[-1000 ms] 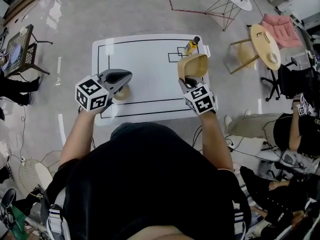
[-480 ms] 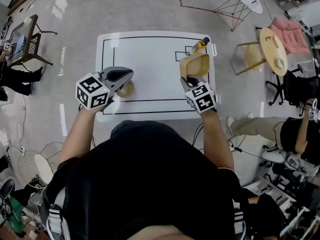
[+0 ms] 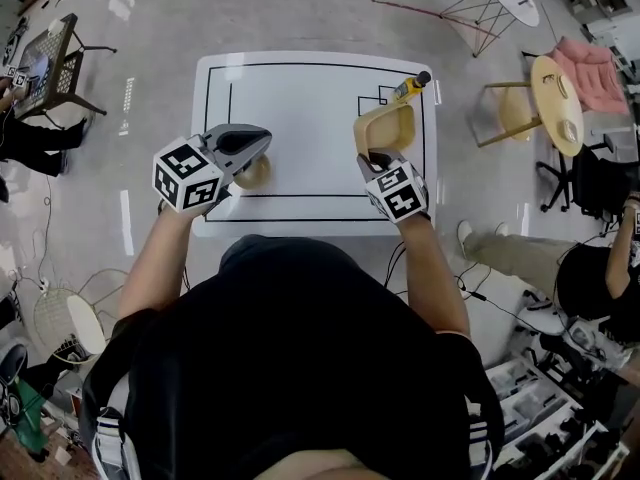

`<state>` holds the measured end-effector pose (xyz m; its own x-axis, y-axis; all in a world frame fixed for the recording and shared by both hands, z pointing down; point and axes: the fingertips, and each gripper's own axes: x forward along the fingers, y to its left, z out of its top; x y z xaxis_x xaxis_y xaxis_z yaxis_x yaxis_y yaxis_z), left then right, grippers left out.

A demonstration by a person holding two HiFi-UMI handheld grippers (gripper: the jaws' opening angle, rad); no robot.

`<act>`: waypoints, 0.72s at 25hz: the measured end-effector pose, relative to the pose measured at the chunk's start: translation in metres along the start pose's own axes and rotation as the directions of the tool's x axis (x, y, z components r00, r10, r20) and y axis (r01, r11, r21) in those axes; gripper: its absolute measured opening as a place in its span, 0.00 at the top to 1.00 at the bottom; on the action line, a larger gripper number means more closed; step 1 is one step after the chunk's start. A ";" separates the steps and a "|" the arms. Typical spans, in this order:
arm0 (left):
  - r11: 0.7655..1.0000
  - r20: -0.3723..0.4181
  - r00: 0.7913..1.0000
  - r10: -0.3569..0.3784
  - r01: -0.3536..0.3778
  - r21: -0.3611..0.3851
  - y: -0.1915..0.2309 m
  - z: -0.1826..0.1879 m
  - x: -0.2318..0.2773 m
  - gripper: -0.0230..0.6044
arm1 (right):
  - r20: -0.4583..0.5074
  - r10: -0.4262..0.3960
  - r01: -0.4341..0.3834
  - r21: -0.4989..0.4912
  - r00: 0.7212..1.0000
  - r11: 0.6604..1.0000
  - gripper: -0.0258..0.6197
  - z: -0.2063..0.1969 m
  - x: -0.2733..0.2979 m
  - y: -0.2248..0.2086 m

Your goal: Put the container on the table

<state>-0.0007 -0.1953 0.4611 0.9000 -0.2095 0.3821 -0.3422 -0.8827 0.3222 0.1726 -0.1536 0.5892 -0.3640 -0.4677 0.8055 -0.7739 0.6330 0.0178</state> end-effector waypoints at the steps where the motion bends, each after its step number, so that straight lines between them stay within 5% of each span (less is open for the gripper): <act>1: 1.000 0.000 1.000 0.000 0.000 -0.003 0.001 -0.001 0.001 0.95 | -0.005 0.005 -0.005 0.000 1.000 1.000 0.94 -0.001 0.003 0.001; 18: 0.999 -0.016 1.000 0.013 -0.014 -0.053 0.013 -0.025 0.010 0.95 | -0.073 0.084 -0.084 0.001 0.994 0.996 0.94 -0.023 0.050 0.013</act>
<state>-0.0031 -0.1988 0.4906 0.8911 -0.2138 0.4002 -0.3681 -0.8564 0.3621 0.1568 -0.1546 0.6434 -0.3887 -0.3662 0.8455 -0.7409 0.6697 -0.0505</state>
